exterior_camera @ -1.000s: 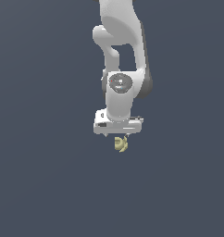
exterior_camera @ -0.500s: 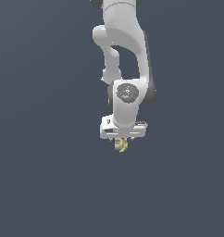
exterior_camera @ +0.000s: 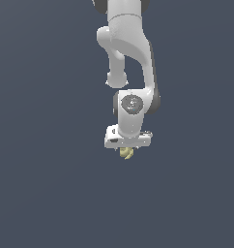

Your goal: Pick up the object and move it to a goal position.

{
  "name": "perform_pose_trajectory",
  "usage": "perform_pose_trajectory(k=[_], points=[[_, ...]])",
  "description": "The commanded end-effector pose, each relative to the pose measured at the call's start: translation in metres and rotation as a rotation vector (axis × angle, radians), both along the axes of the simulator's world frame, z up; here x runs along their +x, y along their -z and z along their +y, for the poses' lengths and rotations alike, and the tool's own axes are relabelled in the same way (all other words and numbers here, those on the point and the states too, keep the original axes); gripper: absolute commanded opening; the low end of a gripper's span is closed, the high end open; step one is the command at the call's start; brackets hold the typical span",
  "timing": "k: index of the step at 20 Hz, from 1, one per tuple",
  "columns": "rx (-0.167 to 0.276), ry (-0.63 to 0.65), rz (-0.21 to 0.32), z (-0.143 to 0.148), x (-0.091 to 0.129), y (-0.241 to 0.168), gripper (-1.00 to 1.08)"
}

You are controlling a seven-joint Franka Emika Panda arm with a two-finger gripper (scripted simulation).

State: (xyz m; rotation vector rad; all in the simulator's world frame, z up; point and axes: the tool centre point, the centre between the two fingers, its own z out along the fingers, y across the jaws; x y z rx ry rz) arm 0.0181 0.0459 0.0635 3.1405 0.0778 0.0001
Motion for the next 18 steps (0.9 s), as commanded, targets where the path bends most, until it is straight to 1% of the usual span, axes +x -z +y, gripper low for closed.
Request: perform_pose_trajectory(k=[1, 7, 8, 18], points=[[0.0, 0.0, 0.001, 0.0, -0.001, 0.013, 1.0], [0.0, 0.0, 0.0, 0.0, 0.001, 0.023, 1.0], [0.0, 0.0, 0.0, 0.0, 0.001, 0.023, -1.0], [0.0, 0.0, 0.0, 0.0, 0.001, 0.023, -1.0]])
